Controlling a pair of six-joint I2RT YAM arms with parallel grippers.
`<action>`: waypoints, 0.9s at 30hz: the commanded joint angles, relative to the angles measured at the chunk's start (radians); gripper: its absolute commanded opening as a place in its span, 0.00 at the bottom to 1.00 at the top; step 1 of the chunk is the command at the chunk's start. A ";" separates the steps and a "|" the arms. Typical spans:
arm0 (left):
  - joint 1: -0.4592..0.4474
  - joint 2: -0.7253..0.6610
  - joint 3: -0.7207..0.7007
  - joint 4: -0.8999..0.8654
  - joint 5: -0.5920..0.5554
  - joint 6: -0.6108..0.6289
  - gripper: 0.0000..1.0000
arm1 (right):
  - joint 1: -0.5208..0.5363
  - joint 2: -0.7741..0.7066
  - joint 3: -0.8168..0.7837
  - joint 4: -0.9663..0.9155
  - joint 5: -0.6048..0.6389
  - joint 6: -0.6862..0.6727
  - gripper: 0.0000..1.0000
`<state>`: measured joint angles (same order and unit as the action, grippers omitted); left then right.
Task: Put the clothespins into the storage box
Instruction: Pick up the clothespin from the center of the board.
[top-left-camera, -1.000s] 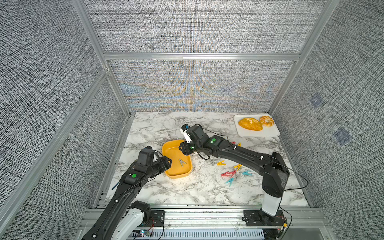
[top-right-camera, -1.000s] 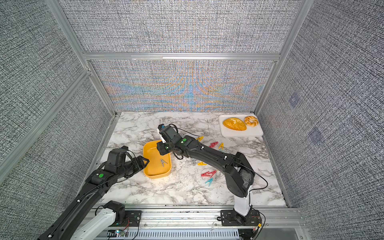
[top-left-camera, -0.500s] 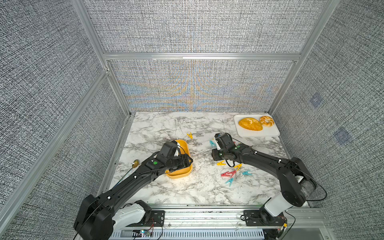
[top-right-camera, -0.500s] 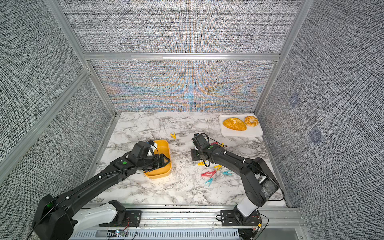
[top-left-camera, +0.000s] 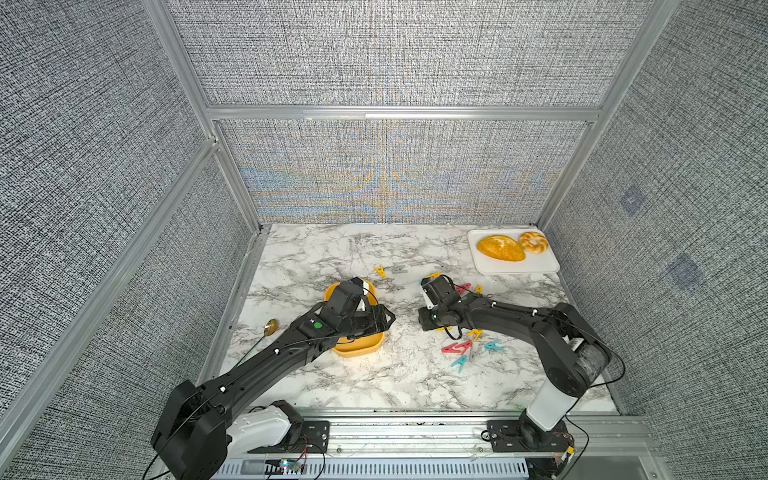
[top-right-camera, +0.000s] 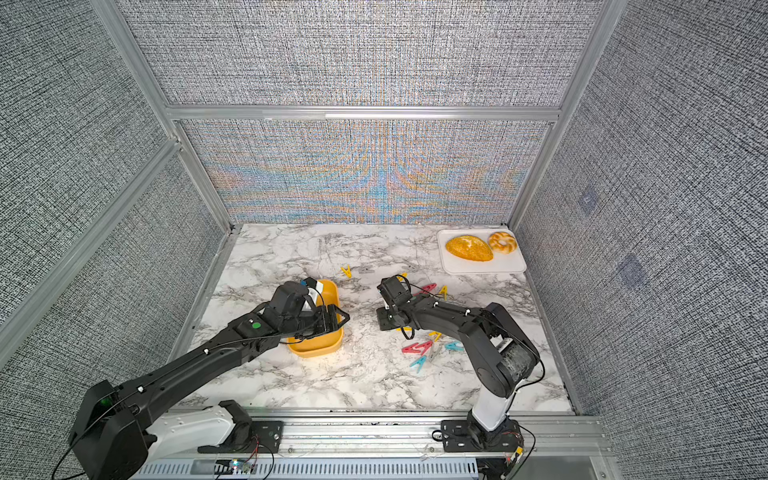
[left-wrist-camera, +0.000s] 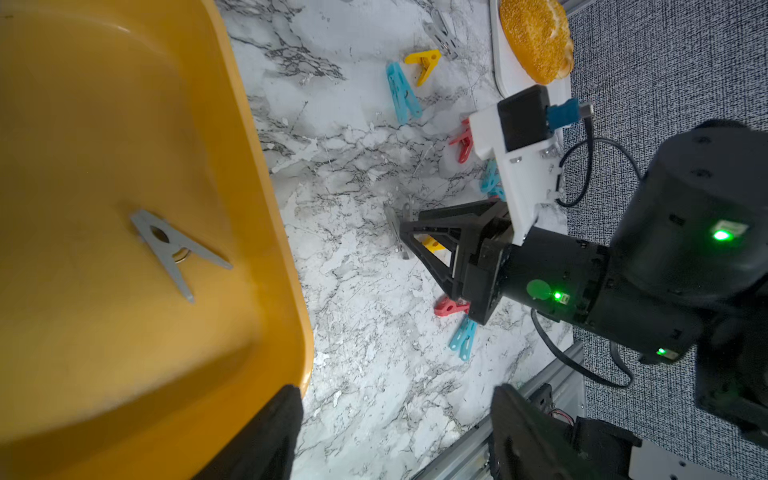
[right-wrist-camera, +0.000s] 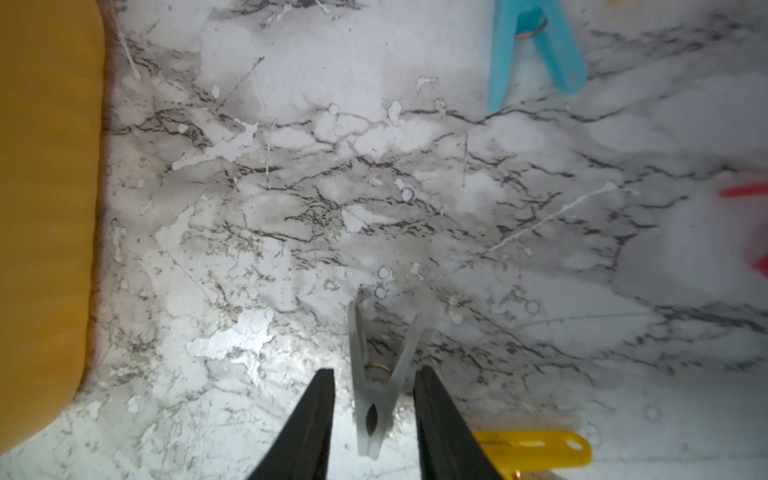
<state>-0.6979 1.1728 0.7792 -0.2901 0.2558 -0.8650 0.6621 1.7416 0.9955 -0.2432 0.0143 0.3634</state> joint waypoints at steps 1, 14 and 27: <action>0.000 -0.011 -0.009 -0.004 -0.021 -0.001 0.77 | 0.016 0.020 0.013 0.001 0.021 -0.001 0.37; 0.000 -0.022 -0.020 -0.012 -0.030 0.005 0.78 | 0.038 0.046 0.001 -0.005 0.065 0.013 0.26; 0.018 -0.178 -0.028 -0.151 -0.212 0.017 0.82 | 0.068 -0.025 0.110 -0.062 0.063 0.016 0.12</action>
<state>-0.6903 1.0386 0.7525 -0.3843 0.1387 -0.8673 0.7200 1.7435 1.0660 -0.2832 0.0814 0.3721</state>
